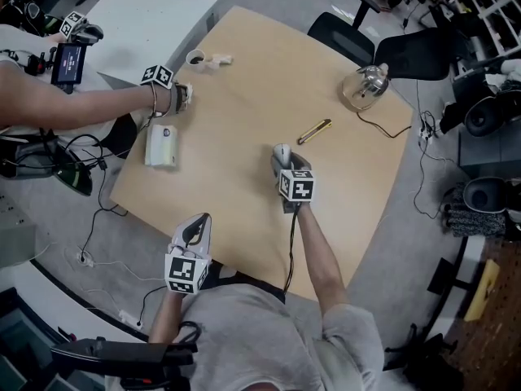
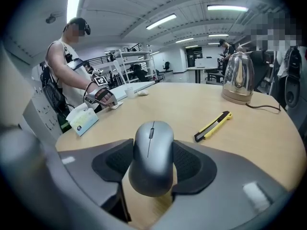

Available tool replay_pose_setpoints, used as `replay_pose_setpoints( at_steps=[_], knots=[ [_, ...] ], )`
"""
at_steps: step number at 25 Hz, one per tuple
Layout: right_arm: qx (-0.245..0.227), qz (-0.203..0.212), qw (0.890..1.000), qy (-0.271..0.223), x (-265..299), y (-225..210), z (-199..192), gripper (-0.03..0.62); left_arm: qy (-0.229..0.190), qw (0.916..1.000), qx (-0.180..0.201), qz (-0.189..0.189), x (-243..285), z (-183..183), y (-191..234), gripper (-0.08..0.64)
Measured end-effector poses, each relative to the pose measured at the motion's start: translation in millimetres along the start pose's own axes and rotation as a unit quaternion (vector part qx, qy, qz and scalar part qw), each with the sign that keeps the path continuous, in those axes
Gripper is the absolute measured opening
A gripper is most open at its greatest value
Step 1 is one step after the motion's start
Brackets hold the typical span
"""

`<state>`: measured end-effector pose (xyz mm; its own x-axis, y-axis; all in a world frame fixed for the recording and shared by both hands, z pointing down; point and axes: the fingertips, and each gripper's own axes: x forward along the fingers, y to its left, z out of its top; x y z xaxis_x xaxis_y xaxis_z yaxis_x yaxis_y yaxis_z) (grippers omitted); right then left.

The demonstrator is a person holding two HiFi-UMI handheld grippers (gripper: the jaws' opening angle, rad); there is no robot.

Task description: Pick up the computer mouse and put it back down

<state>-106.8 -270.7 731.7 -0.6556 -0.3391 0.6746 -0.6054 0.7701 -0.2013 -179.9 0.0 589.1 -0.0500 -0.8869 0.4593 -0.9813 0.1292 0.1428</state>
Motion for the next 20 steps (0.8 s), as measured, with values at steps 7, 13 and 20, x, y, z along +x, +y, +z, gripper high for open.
replay_pose_setpoints(
  at_steps=[7, 13, 20],
  knots=[
    [-0.001, -0.007, 1.000, 0.019, 18.4, -6.9, -3.3, 0.262, 0.003, 1.0000, 0.000, 0.000, 0.6, -1.4, -2.4, 0.020],
    [0.004, -0.012, 0.999, 0.037, 29.8, -12.4, -9.9, 0.262, -0.001, 1.0000, -0.001, 0.001, -2.1, 1.3, -3.5, 0.020],
    [0.000, -0.012, 0.999, 0.051, 40.0, -15.3, -11.3, 0.262, 0.002, 1.0000, -0.003, 0.008, -5.7, -0.7, -0.8, 0.020]
  ],
)
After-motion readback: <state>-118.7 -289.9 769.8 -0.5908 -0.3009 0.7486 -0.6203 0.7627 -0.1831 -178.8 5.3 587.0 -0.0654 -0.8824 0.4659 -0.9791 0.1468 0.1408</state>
